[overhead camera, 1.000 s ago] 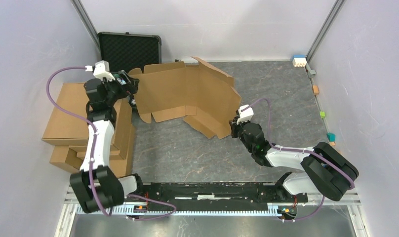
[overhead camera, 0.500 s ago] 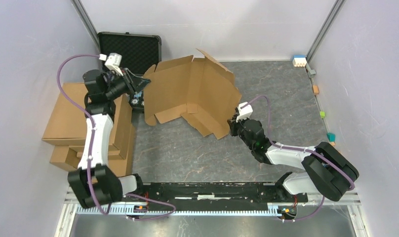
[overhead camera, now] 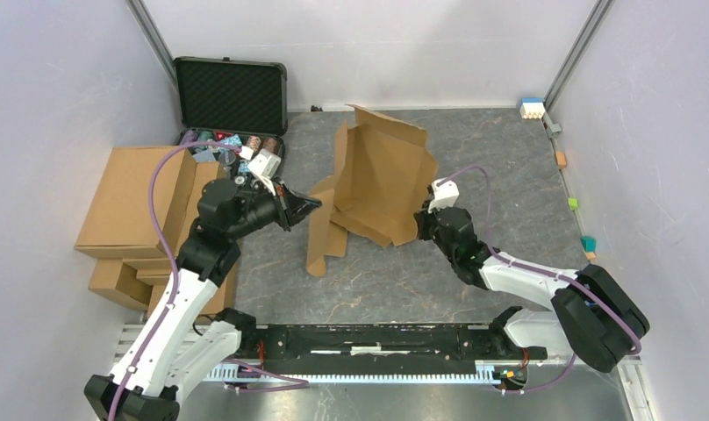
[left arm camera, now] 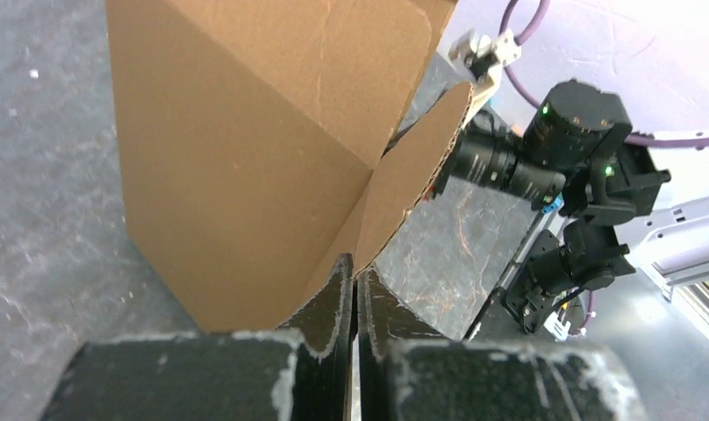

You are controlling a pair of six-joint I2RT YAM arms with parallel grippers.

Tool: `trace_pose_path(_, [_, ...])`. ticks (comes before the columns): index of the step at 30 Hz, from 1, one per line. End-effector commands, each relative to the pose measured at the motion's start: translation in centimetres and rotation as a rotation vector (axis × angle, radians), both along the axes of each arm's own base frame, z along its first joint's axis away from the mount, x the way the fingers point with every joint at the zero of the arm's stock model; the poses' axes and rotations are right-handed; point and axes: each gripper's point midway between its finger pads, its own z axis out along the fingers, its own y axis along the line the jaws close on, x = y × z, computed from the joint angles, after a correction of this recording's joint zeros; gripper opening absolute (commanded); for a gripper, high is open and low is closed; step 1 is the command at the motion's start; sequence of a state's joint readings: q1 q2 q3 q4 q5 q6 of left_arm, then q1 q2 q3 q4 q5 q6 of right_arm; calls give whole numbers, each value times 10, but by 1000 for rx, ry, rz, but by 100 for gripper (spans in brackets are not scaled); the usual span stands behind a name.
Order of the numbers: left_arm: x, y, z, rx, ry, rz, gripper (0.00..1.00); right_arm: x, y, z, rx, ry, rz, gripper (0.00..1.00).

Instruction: Fold the paper box

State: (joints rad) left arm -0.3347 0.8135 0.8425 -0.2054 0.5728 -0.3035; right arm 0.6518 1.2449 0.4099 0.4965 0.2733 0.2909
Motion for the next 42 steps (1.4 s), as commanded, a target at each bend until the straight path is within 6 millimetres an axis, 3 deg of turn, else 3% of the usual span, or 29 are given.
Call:
trace_pose_path(1, [-12, 8, -33, -29, 135, 80, 2, 15, -13, 19, 99, 34, -135, 0])
trace_pose_path(4, [-19, 16, -38, 13, 125, 99, 2, 18, -18, 18, 141, 55, -164, 0])
trace_pose_path(7, [-25, 14, -42, 28, 143, 64, 2, 18, -10, 11, 174, 98, -129, 0])
trace_pose_path(10, [-29, 10, -45, 26, 164, 34, 2, 11, 8, 3, 154, 104, 8, 15])
trace_pose_path(14, [-34, 9, -41, 16, 164, 14, 2, 4, -2, -8, 125, 37, 19, 24])
trace_pose_path(22, [-37, 4, -41, 52, 207, -42, 4, 8, -1, 0, 76, -96, 76, 41])
trace_pose_path(27, [-38, 3, -38, 53, 201, -55, 4, 13, 5, -13, 47, -54, 93, 41])
trace_pose_path(32, [-45, -3, -40, 28, 235, -93, 4, 10, 19, -20, 128, 8, 118, 41])
trace_pose_path(39, [-51, -6, -46, -4, 284, -108, 4, 6, 45, -24, 164, 43, 178, 58])
trace_pose_path(42, [-53, -8, -47, -24, 309, -120, 4, 6, 51, -32, 171, 76, 161, 56])
